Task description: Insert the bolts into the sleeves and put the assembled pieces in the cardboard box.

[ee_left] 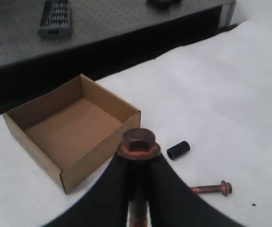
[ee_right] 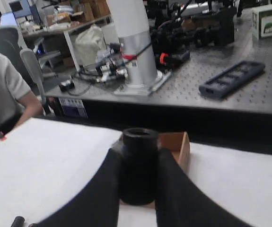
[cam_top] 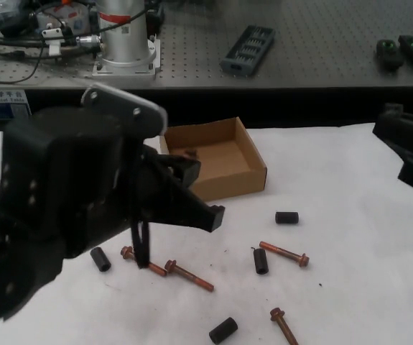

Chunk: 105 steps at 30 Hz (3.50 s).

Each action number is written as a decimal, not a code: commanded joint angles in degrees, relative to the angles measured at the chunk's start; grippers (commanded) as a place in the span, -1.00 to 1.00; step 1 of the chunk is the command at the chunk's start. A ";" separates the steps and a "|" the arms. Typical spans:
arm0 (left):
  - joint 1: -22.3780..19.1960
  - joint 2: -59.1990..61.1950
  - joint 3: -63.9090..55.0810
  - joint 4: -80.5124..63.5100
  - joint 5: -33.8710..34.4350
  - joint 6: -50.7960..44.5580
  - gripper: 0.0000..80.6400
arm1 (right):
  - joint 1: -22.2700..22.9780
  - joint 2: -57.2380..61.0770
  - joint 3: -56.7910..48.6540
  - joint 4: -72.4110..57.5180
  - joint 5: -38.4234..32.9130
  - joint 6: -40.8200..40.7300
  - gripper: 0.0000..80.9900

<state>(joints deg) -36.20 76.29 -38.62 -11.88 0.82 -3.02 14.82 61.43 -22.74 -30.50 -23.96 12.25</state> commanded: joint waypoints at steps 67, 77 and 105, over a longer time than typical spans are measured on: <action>7.53 21.35 3.98 -63.26 31.00 -10.74 -0.98 | 16.69 42.53 -4.96 -47.01 -13.11 -7.95 -0.87; 7.53 21.35 3.98 -63.26 34.63 -14.87 -0.98 | 16.69 42.53 -5.11 -47.01 -13.10 -7.95 -0.87; 7.53 21.35 3.73 -59.54 37.64 -15.02 -0.98 | 16.69 42.53 -5.10 -48.39 -17.37 -6.37 -0.87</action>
<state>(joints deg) -28.87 97.54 -34.24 -72.08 37.74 -18.01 31.41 103.71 -27.36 -75.95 -41.56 3.62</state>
